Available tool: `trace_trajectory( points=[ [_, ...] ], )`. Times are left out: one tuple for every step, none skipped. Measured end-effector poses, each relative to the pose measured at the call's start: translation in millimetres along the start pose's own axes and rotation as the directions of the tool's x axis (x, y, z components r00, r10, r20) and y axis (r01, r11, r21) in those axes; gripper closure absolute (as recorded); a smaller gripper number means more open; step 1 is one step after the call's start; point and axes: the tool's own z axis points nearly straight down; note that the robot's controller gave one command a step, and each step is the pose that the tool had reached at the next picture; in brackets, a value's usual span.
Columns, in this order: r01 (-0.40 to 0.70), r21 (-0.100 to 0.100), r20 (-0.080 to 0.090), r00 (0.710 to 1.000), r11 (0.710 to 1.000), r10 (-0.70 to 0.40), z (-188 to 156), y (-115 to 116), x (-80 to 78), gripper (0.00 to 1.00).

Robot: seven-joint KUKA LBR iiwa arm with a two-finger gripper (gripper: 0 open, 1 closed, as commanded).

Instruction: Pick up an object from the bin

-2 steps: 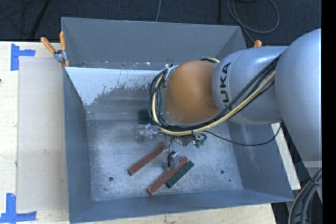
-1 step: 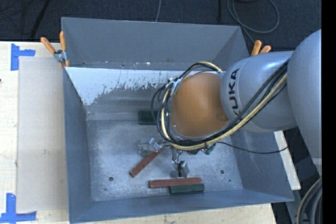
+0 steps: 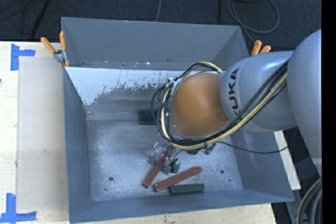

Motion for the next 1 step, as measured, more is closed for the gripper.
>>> trace_trajectory(
  points=[
    [0.043, 0.005, 0.005, 0.999, 0.999, -0.043, -148.6, 34.8, 0.3, 1.00]
  ],
)
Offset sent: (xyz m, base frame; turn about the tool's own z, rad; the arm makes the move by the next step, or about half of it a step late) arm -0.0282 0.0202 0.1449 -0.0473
